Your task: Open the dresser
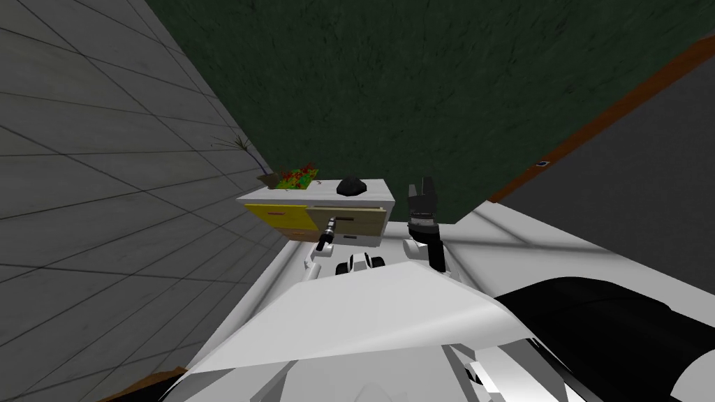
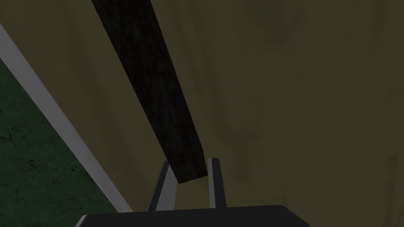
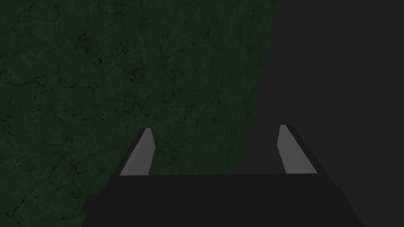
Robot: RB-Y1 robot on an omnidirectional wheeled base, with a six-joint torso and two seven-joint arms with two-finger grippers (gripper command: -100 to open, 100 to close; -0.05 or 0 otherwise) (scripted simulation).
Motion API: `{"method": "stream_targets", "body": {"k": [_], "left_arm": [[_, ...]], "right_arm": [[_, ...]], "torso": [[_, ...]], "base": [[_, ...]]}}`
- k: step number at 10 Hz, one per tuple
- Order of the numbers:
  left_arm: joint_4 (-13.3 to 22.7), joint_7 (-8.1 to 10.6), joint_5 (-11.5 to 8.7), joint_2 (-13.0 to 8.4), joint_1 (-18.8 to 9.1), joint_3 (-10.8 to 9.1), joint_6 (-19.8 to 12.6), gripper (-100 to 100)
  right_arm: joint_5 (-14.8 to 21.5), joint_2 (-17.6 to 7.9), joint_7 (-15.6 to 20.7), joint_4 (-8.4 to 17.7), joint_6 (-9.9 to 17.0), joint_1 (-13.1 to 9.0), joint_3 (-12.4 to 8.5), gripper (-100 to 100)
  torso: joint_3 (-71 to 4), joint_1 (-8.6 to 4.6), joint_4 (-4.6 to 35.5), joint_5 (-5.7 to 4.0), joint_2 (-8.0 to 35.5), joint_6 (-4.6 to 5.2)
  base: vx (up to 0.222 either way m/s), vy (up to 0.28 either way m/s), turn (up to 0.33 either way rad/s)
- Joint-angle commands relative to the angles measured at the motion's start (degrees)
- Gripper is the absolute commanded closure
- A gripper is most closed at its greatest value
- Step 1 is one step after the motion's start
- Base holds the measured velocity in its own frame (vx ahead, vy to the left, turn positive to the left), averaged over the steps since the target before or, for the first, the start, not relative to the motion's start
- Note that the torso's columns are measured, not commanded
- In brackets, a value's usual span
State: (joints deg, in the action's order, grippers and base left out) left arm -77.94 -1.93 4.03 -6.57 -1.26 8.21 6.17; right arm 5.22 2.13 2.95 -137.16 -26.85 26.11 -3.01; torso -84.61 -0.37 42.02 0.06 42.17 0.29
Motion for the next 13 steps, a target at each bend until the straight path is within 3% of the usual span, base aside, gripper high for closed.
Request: {"method": "stream_targets", "body": {"k": [1, 3, 5, 7, 8, 12, 13], "left_arm": [[-4.3, 0.92, 0.1, 0.1, 3.1, 2.82, -1.6, 100], [-4.3, 1.04, 0.0, -0.5, 2.6, 1.81, -1.8, 100], [-6.6, 1.24, -0.1, -0.7, 3.1, 2.66, -2.7, 100], [-8.1, 1.39, -0.1, -0.8, 3.3, 3.30, -3.3, 100], [-7.3, 1.30, -0.1, -1.1, 3.6, 2.56, -3.4, 100], [-10.0, 1.53, -0.1, -1.5, 5.1, 3.94, -3.4, 100], [-11.7, 1.82, -0.4, -2.3, 5.4, 3.49, -6.2, -100]], "right_arm": [[0.0, 0.0, 0.0, 0.0, 0.0, 0.0, 0.0, 0], [0.0, 0.0, 0.0, 0.0, 0.0, 0.0, 0.0, 0], [0.0, 0.0, 0.0, 0.0, 0.0, 0.0, 0.0, 0], [0.0, 0.0, 0.0, 0.0, 0.0, 0.0, 0.0, 0], [0.0, 0.0, 0.0, 0.0, 0.0, 0.0, 0.0, 0], [0.0, 0.0, 0.0, 0.0, 0.0, 0.0, 0.0, 0], [0.0, 0.0, 0.0, 0.0, 0.0, 0.0, 0.0, 0]], "torso": [[-0.1, -0.11, -0.1, 0.02, -0.1, 0.19], [0.1, -0.25, 0.1, -0.01, 0.2, 0.40], [0.3, 0.09, 0.3, -0.07, 0.5, -0.03], [0.4, -0.01, 0.5, -0.10, 0.7, 0.03], [0.3, -0.24, 0.6, -0.18, 0.6, 0.13], [0.3, -0.04, 0.5, -0.12, 0.5, 0.09], [0.2, -0.21, 0.6, -0.19, 0.5, 0.12]], "base": [[0.029, -0.016, 0.039], [0.009, 0.012, -0.005], [-0.131, 0.046, 0.013], [-0.179, 0.027, 0.012], [-0.077, 0.018, 0.019], [-0.166, 0.037, 0.018], [-0.057, 0.024, 0.017]]}}
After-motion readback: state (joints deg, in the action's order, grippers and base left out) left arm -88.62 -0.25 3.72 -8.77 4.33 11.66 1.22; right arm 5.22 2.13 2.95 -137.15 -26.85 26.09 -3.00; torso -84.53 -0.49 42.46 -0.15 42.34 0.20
